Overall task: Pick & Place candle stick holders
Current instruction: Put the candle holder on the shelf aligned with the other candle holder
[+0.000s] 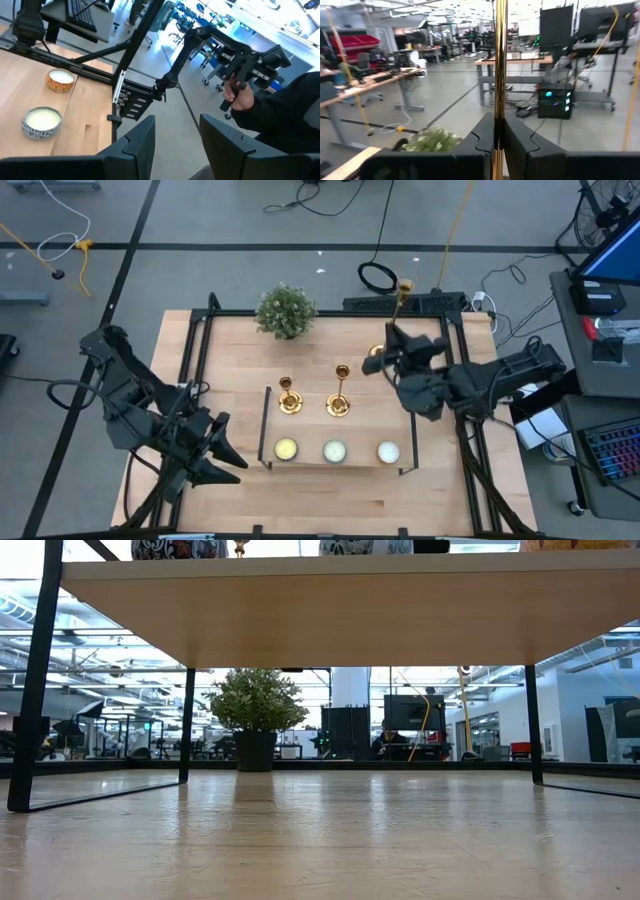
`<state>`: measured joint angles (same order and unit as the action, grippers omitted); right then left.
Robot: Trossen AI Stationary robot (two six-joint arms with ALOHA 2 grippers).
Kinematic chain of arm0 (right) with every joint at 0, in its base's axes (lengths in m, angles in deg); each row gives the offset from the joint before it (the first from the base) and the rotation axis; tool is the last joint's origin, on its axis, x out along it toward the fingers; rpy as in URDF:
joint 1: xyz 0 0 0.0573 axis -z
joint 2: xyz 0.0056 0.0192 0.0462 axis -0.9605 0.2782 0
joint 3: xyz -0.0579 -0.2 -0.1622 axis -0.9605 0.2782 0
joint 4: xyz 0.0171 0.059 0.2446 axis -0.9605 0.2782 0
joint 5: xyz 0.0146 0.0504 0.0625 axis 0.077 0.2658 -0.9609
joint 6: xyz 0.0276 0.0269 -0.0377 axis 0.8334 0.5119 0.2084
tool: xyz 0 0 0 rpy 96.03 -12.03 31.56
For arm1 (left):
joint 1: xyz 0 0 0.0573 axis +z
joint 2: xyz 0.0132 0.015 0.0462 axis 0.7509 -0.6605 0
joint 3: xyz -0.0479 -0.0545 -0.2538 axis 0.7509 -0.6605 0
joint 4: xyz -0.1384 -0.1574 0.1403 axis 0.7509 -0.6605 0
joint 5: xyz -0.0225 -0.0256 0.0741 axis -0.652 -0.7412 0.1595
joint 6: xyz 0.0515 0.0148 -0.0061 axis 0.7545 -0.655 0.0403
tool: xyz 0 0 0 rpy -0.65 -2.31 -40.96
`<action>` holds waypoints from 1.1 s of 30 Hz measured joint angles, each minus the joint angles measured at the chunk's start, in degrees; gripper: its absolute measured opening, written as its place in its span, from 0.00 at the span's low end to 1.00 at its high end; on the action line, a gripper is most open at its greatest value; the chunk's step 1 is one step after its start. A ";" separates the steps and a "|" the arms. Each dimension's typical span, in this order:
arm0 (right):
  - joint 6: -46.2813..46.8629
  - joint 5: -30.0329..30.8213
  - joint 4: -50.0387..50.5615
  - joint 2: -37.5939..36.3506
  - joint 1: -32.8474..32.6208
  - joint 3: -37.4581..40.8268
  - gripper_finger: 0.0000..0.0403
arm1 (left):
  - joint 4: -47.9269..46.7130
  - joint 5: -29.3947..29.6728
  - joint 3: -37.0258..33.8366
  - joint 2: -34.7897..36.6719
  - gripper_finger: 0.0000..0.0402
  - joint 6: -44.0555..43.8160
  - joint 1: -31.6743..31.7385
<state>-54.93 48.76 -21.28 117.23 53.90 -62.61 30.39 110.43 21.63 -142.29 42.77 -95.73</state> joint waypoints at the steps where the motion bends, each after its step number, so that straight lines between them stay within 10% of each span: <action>1: 0.97 0.01 -1.53 -0.56 -0.70 1.92 0.03 | -0.08 -0.18 0.00 -0.02 0.40 -0.22 -0.03; 7: -4.43 0.12 -18.11 -3.90 -5.50 12.40 0.03 | -0.09 -0.31 0.00 -0.04 0.40 -0.88 -1.18; 17: -41.34 0.25 -63.86 -4.23 -11.01 22.26 0.03 | -0.05 -0.19 0.00 -0.02 0.40 -0.62 -0.54; 33: -46.67 0.13 -70.12 -3.96 -15.71 23.86 0.03 | -0.02 -0.19 0.00 -0.02 0.40 -0.68 1.31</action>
<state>-101.60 48.88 -91.40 113.27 38.19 -38.76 30.37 110.24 21.63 -142.32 42.09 -94.42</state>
